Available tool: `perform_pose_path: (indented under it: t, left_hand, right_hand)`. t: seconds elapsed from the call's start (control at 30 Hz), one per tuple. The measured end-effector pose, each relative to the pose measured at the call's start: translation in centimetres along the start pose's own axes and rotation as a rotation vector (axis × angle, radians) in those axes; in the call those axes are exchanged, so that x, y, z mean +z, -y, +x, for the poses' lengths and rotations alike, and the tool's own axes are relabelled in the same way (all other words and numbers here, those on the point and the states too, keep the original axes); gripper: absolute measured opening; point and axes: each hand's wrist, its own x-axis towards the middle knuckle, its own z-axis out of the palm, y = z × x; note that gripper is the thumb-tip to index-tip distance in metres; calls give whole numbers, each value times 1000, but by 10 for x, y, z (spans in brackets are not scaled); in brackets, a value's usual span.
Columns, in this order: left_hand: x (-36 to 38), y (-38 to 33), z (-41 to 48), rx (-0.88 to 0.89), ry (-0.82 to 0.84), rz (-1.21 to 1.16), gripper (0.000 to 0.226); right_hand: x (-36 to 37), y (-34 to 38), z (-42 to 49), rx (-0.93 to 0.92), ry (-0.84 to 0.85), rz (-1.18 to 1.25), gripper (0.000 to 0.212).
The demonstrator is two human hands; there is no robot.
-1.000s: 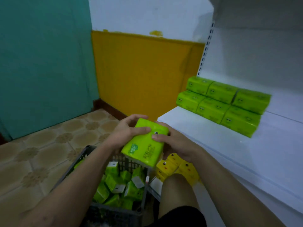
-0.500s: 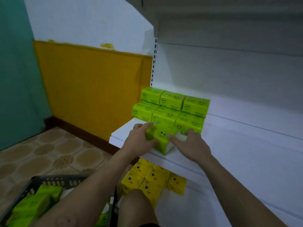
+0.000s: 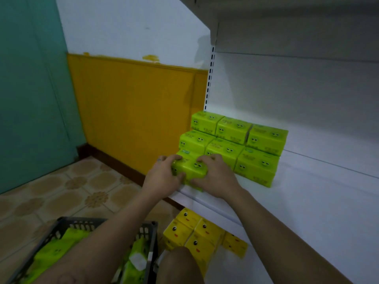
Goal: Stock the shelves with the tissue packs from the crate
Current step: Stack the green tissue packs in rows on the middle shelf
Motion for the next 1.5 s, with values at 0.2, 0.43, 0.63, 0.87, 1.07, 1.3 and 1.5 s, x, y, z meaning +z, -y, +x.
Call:
perform_pose_path:
  t: [0.2,0.43,0.63,0.87,1.07,1.3,1.5]
  left_hand:
    - [-7,27,29,-82,51,40,64]
    - [1,31,64,-74,194,69,67]
    - [-4,46,79,-19,289,-26,67]
    - [-17,65,54,-53,271,-459,82]
    - [-36,133,3,-201,-17,-419,62]
    - [-23,280,-88,-706,-10,-259,51]
    - [34,376,-137,-1100,178,-178,50]
  right_hand:
    - [17,28,43,-17,6,-126,68]
    - [17,25,71,60,4,-172,66]
    - [32,30,66,107,-69,-137,62]
    - [31,51,50,163,-93,-234,77]
    - [82,123,10,-258,-493,57,47]
    - [229,165,6,-283,405,112,24]
    - [326,138,38,34,940,117,43]
